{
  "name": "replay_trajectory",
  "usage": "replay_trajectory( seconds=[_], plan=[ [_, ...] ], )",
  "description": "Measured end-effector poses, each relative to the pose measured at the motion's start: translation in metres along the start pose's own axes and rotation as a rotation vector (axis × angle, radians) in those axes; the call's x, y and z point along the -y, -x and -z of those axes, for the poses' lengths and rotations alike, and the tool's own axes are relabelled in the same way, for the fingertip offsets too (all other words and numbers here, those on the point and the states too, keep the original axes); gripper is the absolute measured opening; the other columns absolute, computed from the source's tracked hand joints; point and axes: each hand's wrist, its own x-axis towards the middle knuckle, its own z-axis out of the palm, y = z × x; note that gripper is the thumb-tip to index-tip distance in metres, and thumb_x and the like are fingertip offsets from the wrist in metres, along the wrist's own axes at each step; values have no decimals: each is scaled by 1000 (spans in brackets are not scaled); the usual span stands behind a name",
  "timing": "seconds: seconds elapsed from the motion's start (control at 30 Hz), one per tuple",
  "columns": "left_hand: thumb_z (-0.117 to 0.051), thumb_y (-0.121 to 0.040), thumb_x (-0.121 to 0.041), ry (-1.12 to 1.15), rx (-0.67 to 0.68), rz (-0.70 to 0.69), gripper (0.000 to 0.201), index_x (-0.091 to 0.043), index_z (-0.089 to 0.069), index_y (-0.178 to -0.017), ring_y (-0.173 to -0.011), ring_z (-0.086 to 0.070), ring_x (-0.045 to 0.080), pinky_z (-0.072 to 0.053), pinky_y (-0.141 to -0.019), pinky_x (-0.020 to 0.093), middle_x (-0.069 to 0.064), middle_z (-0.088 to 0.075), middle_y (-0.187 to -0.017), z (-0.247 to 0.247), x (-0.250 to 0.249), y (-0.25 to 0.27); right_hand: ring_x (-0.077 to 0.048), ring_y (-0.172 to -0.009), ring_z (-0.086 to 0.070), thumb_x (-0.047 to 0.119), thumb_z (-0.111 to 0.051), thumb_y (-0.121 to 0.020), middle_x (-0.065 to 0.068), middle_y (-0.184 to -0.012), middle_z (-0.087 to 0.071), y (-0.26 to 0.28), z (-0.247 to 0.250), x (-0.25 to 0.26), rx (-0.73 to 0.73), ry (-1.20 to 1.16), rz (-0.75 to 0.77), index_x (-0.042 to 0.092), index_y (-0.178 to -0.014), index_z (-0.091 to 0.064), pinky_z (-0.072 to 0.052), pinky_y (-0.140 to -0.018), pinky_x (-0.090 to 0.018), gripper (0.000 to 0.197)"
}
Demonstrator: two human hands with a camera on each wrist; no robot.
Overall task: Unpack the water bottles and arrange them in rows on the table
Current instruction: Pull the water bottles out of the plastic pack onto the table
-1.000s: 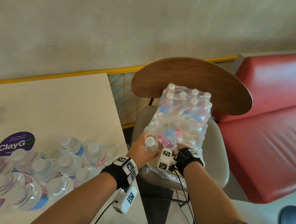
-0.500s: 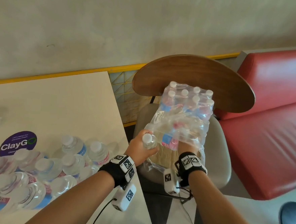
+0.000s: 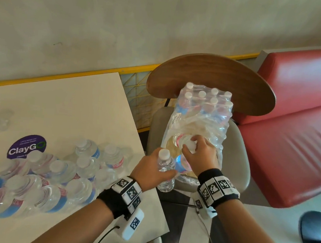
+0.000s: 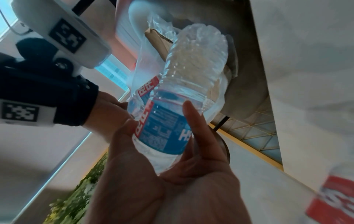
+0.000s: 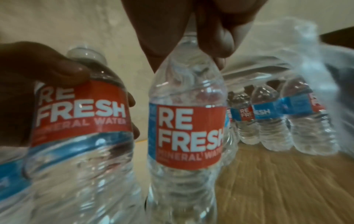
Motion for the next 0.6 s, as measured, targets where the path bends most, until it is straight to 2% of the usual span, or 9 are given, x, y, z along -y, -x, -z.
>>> replay_trajectory(
  seconds=[0.07, 0.17, 0.23, 0.33, 0.47, 0.6],
  plan=[
    [-76, -70, -45, 12, -52, -11, 46, -38, -47, -105, -87, -62, -3, -48, -76, 13, -18, -62, -89, 7, 6, 24, -22, -91, -61, 35, -65, -83, -3, -104, -63, 10, 4, 9, 38, 34, 60, 16, -112, -58, -49, -80, -28, 36],
    [-79, -67, -41, 16, -173, 32, 49, -43, -46, -103, -92, -61, 1, -49, -84, 17, -18, -61, -95, 16, 27, 66, -22, -84, -62, 34, -66, -82, -5, -99, -64, 27, 5, 21, 104, 57, 171, 13, -110, -60, -51, -78, -29, 36],
    [-79, -66, -42, -15, -216, 89, 54, -43, -44, -107, -95, -59, 2, -47, -86, 16, -18, -60, -101, 20, 42, 91, -23, -88, -63, 34, -64, -84, -6, -104, -65, 37, 0, 30, 205, 110, 237, 13, -113, -59, -49, -78, -27, 37],
    [-77, -69, -43, -95, -215, 140, 58, -36, -45, -118, -103, -58, 5, -43, -88, 14, -16, -58, -113, 25, 56, 114, -25, -98, -64, 34, -61, -87, -5, -115, -63, 54, -12, 43, 326, 181, 335, 15, -121, -57, -50, -83, -28, 39],
    [-72, -74, -44, -177, -244, 189, 66, -28, -43, -131, -115, -54, 7, -36, -90, 12, -14, -49, -131, 28, 56, 122, -31, -93, -66, 29, -67, -83, -11, -107, -68, 68, -30, 57, 334, 130, 456, 7, -114, -63, -54, -81, -37, 38],
    [-71, -77, -38, -145, -274, 159, 62, -28, -40, -130, -111, -56, 9, -46, -86, 19, -14, -46, -132, 27, 48, 131, -24, -94, -64, 37, -63, -85, -6, -107, -66, 77, -47, 74, 406, 153, 495, 12, -113, -62, -53, -84, -34, 37]
  ],
)
